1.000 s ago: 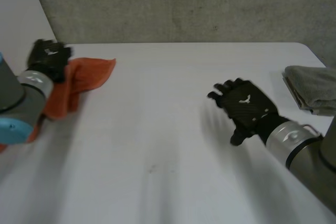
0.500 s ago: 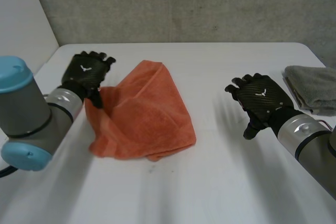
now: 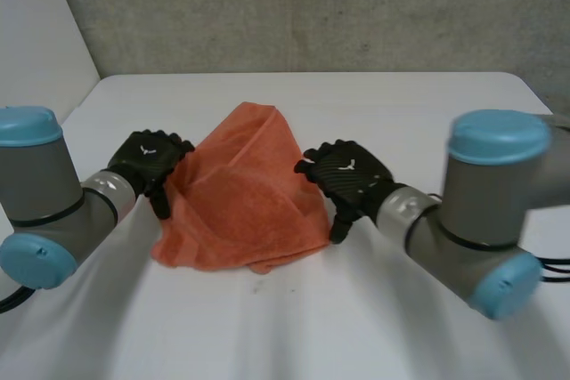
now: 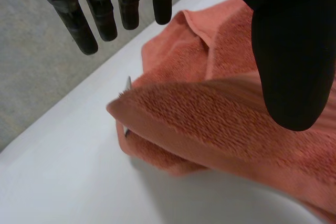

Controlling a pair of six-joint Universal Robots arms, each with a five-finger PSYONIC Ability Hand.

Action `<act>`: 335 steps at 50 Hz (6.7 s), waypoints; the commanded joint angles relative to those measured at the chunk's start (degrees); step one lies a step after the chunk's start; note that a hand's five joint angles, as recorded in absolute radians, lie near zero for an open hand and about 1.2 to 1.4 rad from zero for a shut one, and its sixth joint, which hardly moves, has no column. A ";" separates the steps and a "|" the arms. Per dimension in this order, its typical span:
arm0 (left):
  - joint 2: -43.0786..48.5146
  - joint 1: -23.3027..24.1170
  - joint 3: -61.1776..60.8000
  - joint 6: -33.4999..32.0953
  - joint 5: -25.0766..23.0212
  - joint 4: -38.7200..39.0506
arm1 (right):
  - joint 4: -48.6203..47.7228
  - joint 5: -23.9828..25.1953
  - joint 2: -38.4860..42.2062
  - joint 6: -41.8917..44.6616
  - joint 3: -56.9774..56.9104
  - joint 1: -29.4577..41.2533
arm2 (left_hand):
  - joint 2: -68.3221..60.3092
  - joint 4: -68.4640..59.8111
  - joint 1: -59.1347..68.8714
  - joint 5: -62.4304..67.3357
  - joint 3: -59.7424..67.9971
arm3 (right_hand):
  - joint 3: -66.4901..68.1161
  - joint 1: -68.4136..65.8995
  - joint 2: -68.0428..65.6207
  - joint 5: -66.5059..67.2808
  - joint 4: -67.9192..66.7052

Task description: Fold the laundry.

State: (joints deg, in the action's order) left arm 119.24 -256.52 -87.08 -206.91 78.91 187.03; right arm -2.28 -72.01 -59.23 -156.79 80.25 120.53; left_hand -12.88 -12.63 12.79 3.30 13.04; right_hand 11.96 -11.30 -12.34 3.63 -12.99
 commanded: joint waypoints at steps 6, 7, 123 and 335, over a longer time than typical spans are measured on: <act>4.33 0.23 2.53 -6.84 1.68 -0.26 | 5.09 -7.17 7.55 -1.05 -11.34 1.73 | -67.12 -67.37 67.21 66.70 66.96 | -1.96 1.30 2.34 -3.63 2.99; 3.46 0.66 2.53 -6.93 2.64 -0.34 | 5.09 -7.70 7.29 -1.32 -11.87 1.64 | -67.12 -67.37 67.21 66.70 66.96 | -1.96 1.30 2.34 -3.63 2.99; -34.43 9.81 -2.40 -6.58 5.20 2.29 | 20.57 2.59 18.54 -25.05 -35.77 -1.26 | -67.12 -67.37 67.21 66.70 66.96 | 68.04 -68.70 -67.66 66.37 -67.01; -12.02 -5.92 -8.90 4.32 2.82 5.37 | -6.50 -1.03 -9.94 -17.59 23.36 -25.52 | -67.12 -67.37 67.21 66.70 66.96 | 19.32 -19.98 -18.94 17.65 -18.29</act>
State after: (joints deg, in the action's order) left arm 107.08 -262.43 -96.50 -202.56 81.73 192.43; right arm -8.66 -73.40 -68.98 -176.84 100.65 95.64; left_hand -68.25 -68.63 65.30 55.53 68.04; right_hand 29.43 -25.88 -29.67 19.13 -29.23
